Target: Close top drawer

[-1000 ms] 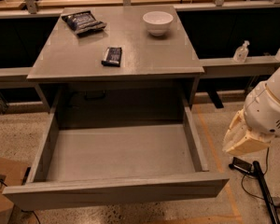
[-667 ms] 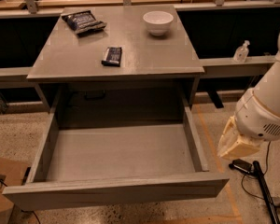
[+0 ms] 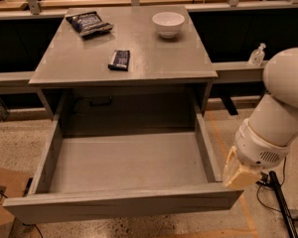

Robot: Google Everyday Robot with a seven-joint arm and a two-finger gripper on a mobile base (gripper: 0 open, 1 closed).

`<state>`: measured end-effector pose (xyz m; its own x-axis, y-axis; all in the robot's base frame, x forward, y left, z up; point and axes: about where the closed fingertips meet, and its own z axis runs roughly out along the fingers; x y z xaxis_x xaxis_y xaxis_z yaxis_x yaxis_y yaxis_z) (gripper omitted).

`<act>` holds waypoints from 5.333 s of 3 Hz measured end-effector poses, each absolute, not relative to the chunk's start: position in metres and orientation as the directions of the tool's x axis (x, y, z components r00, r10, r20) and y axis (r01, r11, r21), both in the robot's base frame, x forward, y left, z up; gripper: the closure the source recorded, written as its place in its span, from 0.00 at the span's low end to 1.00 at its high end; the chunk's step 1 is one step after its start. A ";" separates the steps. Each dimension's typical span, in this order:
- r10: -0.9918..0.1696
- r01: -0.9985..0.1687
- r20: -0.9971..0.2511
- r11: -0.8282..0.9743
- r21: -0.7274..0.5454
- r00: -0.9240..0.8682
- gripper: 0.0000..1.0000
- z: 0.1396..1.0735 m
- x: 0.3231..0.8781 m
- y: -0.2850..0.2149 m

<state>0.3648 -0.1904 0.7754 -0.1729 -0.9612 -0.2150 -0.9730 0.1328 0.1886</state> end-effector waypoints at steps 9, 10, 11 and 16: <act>-0.876 -0.989 -0.464 0.150 -0.011 -0.128 1.00 0.665 0.447 -0.140; -0.876 -0.989 -0.464 0.150 -0.011 -0.128 1.00 0.665 0.447 -0.140; -0.882 -0.991 -0.466 0.117 -0.060 -0.076 1.00 0.658 0.472 -0.130; -0.873 -0.947 -0.468 0.020 -0.319 0.139 1.00 0.652 0.633 -0.108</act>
Offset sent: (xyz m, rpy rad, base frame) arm -0.0502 0.0074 -0.0966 0.0434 0.2037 -0.0425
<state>0.6328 -0.1082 0.6519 0.1393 -0.8729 -0.4677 -0.9475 0.0198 -0.3192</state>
